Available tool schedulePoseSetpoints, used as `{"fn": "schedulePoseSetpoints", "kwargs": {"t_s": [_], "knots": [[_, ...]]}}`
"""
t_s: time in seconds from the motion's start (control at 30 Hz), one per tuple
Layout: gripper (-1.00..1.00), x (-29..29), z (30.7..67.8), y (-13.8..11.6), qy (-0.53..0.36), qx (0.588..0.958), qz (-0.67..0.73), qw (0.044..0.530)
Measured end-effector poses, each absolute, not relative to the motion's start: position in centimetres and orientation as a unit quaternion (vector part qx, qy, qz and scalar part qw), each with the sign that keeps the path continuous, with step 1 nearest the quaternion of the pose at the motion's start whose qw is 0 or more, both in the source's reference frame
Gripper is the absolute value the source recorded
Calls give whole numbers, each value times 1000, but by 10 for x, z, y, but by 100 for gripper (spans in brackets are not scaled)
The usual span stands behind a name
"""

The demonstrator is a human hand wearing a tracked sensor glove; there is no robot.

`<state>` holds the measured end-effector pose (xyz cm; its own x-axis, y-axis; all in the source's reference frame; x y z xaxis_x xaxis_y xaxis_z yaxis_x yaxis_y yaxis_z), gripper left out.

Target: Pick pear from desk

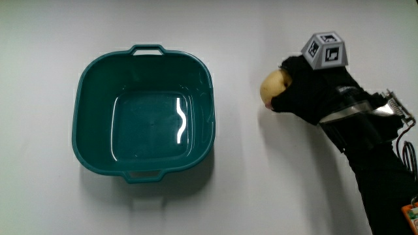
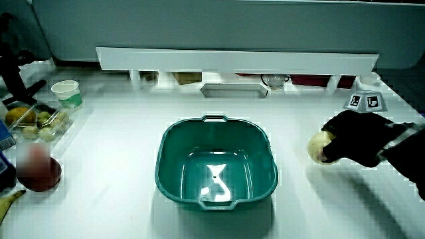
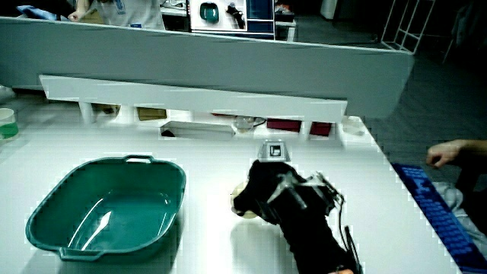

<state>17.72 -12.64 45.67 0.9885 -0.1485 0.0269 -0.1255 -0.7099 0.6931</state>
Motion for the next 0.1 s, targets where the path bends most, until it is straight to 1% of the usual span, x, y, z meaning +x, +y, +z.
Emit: {"fn": "schedulePoseSetpoints", "kwargs": {"t_s": [0.03, 0.1], "knots": [[100, 179, 456, -131, -58, 935, -32, 348], [100, 172, 436, -134, -77, 934, -16, 348]]}}
